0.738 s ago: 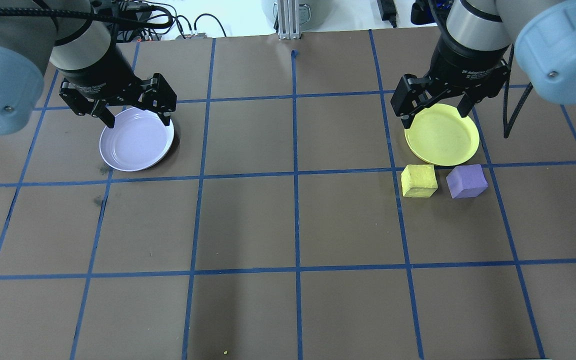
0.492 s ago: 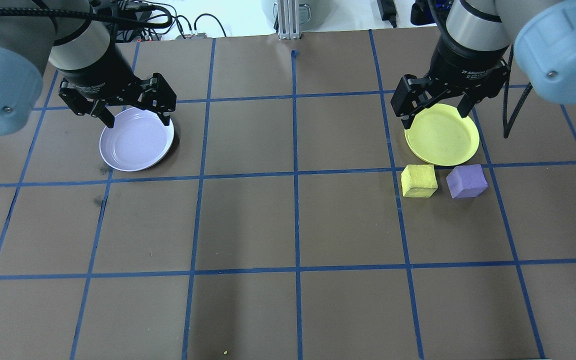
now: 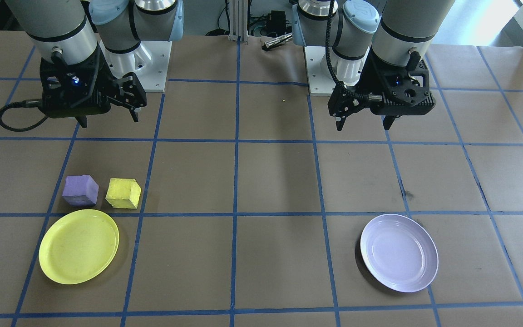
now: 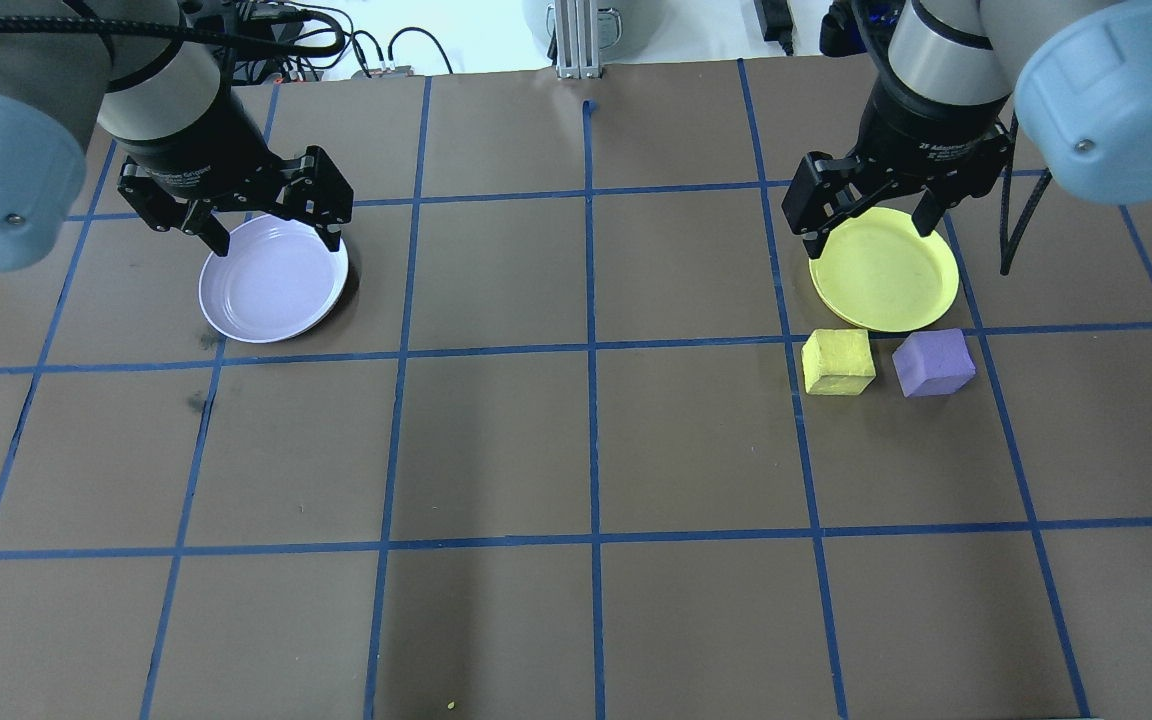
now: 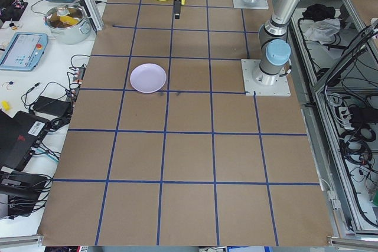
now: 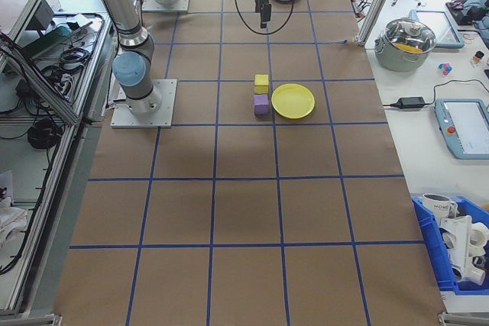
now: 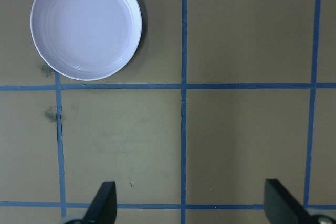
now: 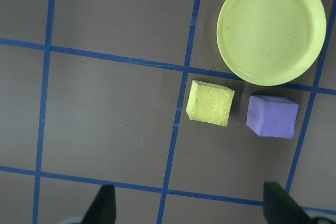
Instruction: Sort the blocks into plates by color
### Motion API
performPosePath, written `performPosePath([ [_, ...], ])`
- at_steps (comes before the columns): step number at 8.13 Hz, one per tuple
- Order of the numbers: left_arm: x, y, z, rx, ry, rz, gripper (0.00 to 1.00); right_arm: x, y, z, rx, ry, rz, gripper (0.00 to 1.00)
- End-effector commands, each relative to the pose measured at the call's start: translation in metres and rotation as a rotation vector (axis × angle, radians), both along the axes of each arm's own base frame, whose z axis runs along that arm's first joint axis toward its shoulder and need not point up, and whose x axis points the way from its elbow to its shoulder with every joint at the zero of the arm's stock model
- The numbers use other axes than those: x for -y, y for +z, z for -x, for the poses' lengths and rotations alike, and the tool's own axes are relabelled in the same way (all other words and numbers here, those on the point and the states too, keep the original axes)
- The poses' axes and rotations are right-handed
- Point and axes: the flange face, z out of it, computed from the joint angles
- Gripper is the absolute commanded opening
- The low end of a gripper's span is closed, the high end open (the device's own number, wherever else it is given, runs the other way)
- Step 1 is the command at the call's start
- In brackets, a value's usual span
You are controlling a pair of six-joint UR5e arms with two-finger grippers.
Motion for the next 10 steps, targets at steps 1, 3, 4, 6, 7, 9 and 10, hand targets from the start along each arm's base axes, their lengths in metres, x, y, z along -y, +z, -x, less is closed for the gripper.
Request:
performPosePath([
  [1, 0.000, 0.000, 0.000, -0.002, 0.000, 0.000, 1.00, 0.038, -0.047, 0.025, 0.001, -0.048, -0.048, 1.00],
  [3, 0.000, 0.000, 0.000, 0.003, -0.003, 0.000, 1.00, 0.063, -0.144, 0.057, 0.003, -0.106, -0.134, 1.00],
  [4, 0.000, 0.000, 0.000, 0.000, -0.005, 0.000, 1.00, 0.056, -0.166, 0.056, 0.004, -0.105, -0.162, 1.00],
  [6, 0.000, 0.001, 0.000, 0.004, -0.004, 0.003, 1.00, 0.066, -0.249, 0.068, -0.025, -0.125, -0.228, 1.00],
  [7, 0.000, 0.001, 0.000, 0.003, -0.004, 0.003, 1.00, 0.066, -0.279, 0.069, -0.033, -0.120, -0.250, 1.00],
  [9, 0.000, 0.001, 0.000, 0.004, -0.004, 0.003, 1.00, 0.063, -0.287, 0.068, -0.028, -0.114, -0.261, 0.99],
  [10, 0.000, 0.001, 0.000, 0.003, -0.004, 0.003, 1.00, 0.063, -0.288, 0.068, -0.029, -0.125, -0.262, 0.99],
])
